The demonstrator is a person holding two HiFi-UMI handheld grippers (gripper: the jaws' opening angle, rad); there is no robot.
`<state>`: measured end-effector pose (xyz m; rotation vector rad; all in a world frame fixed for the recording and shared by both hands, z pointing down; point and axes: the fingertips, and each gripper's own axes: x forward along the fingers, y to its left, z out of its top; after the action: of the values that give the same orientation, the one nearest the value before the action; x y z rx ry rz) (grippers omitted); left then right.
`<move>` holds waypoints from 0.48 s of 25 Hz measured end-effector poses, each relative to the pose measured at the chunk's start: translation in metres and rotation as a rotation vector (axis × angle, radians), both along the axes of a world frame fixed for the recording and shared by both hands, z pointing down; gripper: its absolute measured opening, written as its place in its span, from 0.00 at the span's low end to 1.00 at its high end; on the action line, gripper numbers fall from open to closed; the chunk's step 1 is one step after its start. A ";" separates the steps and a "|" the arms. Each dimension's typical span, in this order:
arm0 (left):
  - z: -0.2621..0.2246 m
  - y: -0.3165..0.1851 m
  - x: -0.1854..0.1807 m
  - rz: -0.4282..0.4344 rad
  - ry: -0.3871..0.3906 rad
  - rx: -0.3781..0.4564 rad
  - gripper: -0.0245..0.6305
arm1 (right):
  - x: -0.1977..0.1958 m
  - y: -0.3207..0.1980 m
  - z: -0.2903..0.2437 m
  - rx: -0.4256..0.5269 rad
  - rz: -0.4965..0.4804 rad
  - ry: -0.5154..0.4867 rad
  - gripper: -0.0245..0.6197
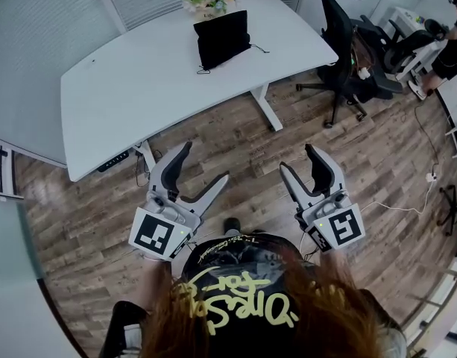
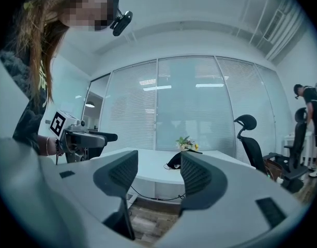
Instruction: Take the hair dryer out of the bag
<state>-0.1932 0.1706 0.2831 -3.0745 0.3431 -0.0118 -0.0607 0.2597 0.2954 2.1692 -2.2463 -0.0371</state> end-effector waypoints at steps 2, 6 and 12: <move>-0.002 -0.006 -0.004 -0.014 0.005 0.005 0.56 | -0.003 -0.005 -0.004 0.007 -0.007 -0.003 0.41; -0.004 -0.014 -0.012 -0.021 0.011 0.008 0.55 | -0.016 -0.016 -0.009 0.020 -0.020 0.009 0.41; 0.010 -0.025 -0.022 0.000 -0.013 -0.023 0.54 | -0.026 -0.026 -0.006 0.016 -0.008 0.017 0.41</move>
<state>-0.2152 0.1452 0.2934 -3.0953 0.3448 -0.0361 -0.0871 0.2333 0.2893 2.1588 -2.2537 -0.0732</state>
